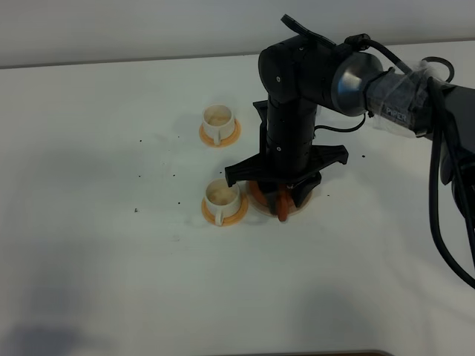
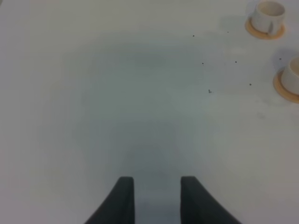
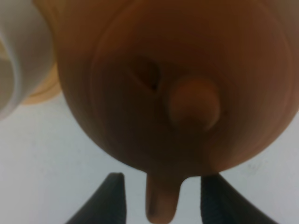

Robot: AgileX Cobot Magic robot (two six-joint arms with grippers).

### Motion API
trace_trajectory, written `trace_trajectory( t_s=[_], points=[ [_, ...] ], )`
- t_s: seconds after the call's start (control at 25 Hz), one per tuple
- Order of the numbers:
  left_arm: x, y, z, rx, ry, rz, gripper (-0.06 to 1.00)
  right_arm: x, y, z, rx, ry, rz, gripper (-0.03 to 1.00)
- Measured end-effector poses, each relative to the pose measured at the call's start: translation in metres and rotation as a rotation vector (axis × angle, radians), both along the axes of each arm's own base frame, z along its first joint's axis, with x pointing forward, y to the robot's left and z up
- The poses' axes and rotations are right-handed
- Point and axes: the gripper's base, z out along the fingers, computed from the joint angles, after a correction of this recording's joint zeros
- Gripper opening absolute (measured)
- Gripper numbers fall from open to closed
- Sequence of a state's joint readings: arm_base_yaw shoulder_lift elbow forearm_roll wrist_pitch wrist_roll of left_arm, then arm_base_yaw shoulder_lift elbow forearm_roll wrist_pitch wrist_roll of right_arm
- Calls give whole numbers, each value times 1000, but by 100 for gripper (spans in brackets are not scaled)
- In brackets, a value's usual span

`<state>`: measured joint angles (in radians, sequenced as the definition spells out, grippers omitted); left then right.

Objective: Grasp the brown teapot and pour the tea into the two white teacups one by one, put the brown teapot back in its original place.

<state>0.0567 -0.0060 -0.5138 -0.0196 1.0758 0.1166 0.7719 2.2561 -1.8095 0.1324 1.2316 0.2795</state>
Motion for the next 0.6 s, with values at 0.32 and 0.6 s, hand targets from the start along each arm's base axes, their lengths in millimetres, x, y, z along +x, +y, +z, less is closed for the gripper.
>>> trace_trajectory(
  t_s=[0.32, 0.6],
  points=[
    [0, 0, 0, 0, 0, 0, 24, 1, -1, -1, -14, -6, -38, 29],
    [0, 0, 0, 0, 0, 0, 24, 1, -1, -1, -18, -5, -43, 11]
  ],
)
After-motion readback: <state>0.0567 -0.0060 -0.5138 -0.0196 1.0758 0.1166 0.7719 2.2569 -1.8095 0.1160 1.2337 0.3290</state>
